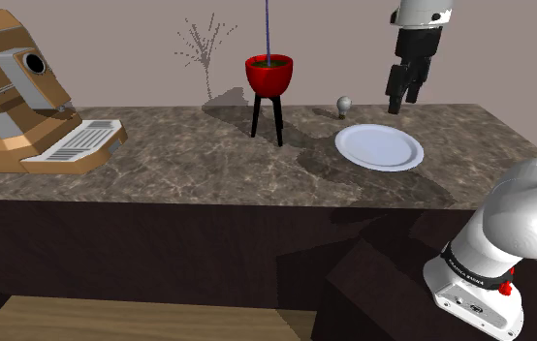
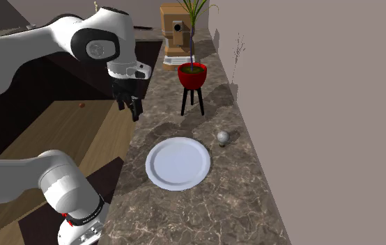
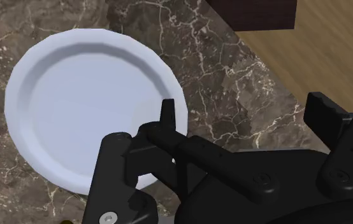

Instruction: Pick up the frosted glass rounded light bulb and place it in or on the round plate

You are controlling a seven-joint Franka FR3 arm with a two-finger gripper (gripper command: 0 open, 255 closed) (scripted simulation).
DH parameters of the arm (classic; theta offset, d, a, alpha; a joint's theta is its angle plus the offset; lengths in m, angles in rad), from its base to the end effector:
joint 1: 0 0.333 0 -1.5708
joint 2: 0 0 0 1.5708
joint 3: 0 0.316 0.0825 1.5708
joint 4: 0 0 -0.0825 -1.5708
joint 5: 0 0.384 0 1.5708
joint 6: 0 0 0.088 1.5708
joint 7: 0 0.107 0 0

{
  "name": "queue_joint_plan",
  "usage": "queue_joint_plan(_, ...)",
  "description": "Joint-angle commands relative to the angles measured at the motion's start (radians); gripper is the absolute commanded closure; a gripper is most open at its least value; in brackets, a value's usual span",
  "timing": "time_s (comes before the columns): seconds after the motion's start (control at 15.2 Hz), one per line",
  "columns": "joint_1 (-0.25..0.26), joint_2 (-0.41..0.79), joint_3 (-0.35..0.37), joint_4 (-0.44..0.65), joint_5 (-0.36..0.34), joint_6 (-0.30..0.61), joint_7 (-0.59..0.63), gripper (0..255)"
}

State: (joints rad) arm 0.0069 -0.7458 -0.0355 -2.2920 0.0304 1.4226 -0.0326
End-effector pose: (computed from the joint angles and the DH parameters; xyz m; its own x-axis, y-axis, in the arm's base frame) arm 0.3021 -0.0085 0.5960 0.9924 0.0210 -0.1215 0.0139 -0.9982 -0.0584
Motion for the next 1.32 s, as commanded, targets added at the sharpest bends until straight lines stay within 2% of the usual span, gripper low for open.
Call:
queue_joint_plan(0.0, 0.000, 0.000, 0.000, 0.000, 0.000, 0.000, 0.000, 0)
queue_joint_plan(0.66, -0.026, 0.328, -0.100, 0.139, -0.107, 0.162, -0.159, 0)
queue_joint_plan(1.25, -0.050, 0.658, -0.167, 0.371, -0.144, 0.247, -0.288, 0)
